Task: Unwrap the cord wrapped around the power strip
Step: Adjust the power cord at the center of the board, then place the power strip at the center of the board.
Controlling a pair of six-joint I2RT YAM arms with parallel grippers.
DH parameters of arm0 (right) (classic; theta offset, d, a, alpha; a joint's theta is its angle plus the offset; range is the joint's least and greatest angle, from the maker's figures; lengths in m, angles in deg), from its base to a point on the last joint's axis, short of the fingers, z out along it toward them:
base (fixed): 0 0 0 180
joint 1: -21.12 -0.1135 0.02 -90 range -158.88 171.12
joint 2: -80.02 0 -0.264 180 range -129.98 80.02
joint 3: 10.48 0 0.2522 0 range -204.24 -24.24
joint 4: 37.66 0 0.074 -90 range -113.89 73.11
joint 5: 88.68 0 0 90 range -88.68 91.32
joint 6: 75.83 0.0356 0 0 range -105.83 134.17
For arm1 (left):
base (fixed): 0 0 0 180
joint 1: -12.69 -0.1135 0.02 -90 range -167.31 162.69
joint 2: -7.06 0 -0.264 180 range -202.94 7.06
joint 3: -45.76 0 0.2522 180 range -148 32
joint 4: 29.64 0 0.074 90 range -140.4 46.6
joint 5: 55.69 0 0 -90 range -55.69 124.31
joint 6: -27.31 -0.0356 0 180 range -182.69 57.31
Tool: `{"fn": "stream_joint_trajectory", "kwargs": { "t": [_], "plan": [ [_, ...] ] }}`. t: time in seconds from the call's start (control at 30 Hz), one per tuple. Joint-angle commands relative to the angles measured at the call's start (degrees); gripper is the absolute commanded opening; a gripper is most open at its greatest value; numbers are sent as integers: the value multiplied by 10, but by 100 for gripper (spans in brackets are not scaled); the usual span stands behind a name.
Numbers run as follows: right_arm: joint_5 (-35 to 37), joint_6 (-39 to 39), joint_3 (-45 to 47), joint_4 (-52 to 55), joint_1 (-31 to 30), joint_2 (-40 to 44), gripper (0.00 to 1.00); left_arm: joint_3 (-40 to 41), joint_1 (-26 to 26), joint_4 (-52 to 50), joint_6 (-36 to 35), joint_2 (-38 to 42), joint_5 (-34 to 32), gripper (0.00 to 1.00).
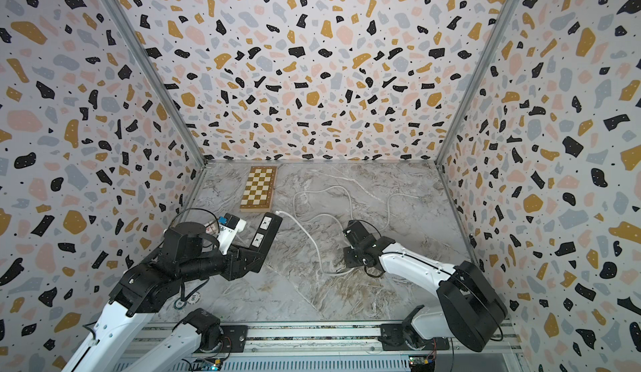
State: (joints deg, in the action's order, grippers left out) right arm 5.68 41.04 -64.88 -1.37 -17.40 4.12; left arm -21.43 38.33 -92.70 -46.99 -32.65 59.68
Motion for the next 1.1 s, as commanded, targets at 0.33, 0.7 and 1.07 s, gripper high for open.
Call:
{"fn": "stream_joint_trajectory", "kwargs": {
  "t": [0.33, 0.7, 1.07],
  "plan": [
    [-43, -36, 0, 51, 91, 65, 55, -129, -2, -82, -256, -77, -16, 0],
    [-73, -52, -47, 72, 189, 215, 77, -92, 20, -233, -553, -132, -51, 0],
    [-169, -26, -6, 16, 189, 249, 75, 42, 77, -201, -621, -175, -230, 0]
  ]
}}
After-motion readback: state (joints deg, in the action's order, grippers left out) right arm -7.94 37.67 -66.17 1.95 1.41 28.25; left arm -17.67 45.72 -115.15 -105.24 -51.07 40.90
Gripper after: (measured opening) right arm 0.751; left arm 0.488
